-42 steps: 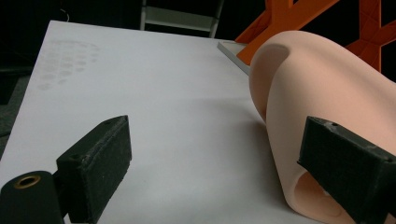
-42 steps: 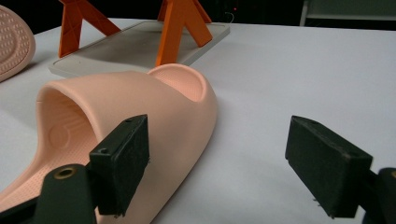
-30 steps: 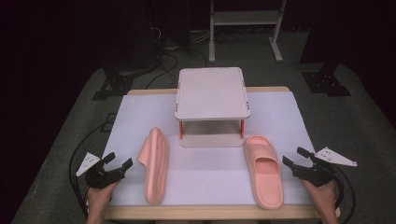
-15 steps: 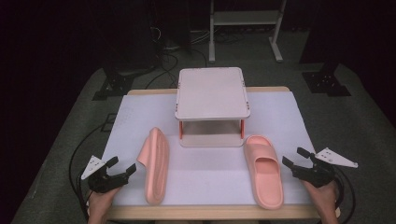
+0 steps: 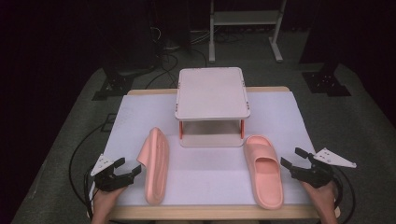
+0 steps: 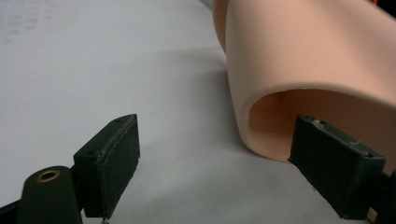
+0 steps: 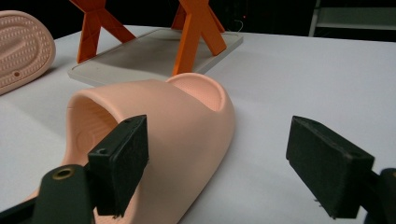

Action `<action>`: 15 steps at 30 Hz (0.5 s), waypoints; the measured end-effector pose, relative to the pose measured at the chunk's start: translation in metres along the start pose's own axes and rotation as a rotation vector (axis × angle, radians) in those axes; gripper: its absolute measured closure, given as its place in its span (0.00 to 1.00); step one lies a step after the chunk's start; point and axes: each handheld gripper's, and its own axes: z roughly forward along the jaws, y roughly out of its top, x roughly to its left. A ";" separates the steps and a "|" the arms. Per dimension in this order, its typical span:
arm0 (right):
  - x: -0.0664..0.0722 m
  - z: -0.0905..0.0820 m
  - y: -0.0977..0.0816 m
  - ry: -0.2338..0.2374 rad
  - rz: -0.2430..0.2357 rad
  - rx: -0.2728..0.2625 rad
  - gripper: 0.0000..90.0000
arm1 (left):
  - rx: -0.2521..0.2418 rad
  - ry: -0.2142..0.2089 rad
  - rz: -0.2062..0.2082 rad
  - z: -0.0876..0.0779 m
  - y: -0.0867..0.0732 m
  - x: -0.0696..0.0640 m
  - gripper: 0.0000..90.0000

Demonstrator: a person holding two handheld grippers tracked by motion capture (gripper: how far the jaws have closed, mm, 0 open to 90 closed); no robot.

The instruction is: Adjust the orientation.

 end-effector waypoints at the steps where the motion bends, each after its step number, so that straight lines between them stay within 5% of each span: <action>1: 0.000 0.000 0.000 0.000 -0.004 -0.001 0.23 | 0.000 -0.006 -0.003 0.001 0.000 0.000 0.20; 15: 0.002 0.001 -0.001 -0.001 -0.009 0.016 0.23 | 0.023 -0.050 0.004 0.024 0.011 -0.011 0.34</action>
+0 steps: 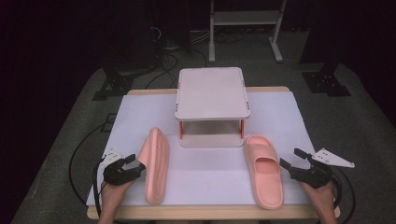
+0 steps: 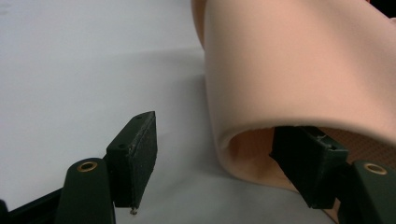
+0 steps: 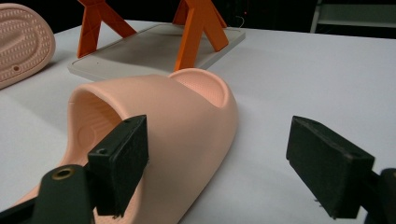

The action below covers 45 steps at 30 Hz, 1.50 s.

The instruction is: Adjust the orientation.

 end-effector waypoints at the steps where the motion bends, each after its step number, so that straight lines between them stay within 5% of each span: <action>1: 0.000 0.000 0.000 0.000 -0.003 -0.002 0.23 | 0.005 0.000 0.005 0.002 0.000 -0.001 0.35; 45: 0.001 0.000 -0.002 -0.005 -0.002 0.000 0.22 | -0.050 -0.042 0.080 0.011 0.013 -0.022 0.52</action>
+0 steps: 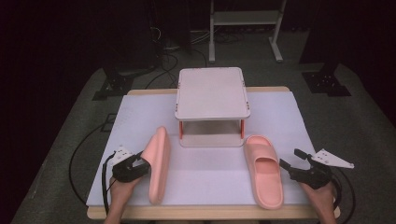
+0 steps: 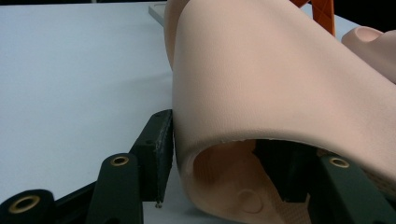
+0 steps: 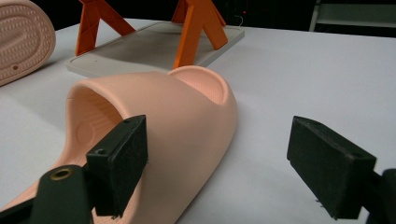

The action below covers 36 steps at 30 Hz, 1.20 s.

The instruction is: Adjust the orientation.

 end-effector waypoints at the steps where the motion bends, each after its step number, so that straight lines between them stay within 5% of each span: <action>1: 0.000 0.000 0.000 0.000 0.000 0.000 0.22 | -0.001 0.005 0.003 0.000 0.000 -0.001 0.52; 20: 0.001 -0.001 0.000 0.002 -0.001 0.003 0.22 | -0.066 0.007 -0.003 -0.006 0.005 -0.003 0.60; 36: -0.001 -0.001 0.000 0.007 0.009 0.003 0.22 | -0.056 0.013 -0.017 0.006 0.007 -0.008 0.51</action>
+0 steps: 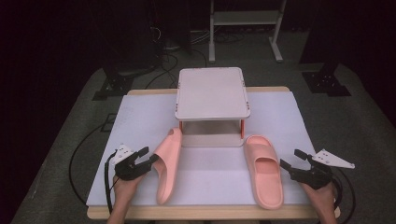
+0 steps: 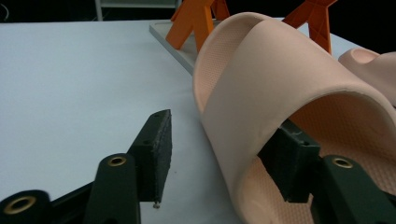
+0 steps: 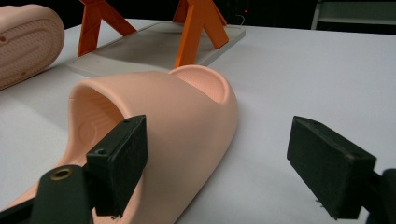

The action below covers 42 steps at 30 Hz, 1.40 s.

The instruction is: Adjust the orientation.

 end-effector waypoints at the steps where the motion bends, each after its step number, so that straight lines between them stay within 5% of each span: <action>1: 0.000 0.000 0.000 0.000 0.001 -0.001 0.22 | 0.001 -0.005 -0.001 0.002 0.000 -0.001 0.51; 9: 0.000 -0.001 0.000 0.011 0.004 -0.002 0.22 | -0.002 -0.033 0.003 0.011 0.003 -0.009 0.50; 31: 0.003 -0.003 0.002 0.096 -0.005 -0.025 0.19 | 0.065 -0.118 0.114 0.024 0.004 -0.031 0.45; 42: 0.006 -0.001 0.002 0.105 -0.025 -0.023 0.18 | 0.094 -0.119 0.147 0.027 0.000 -0.037 0.46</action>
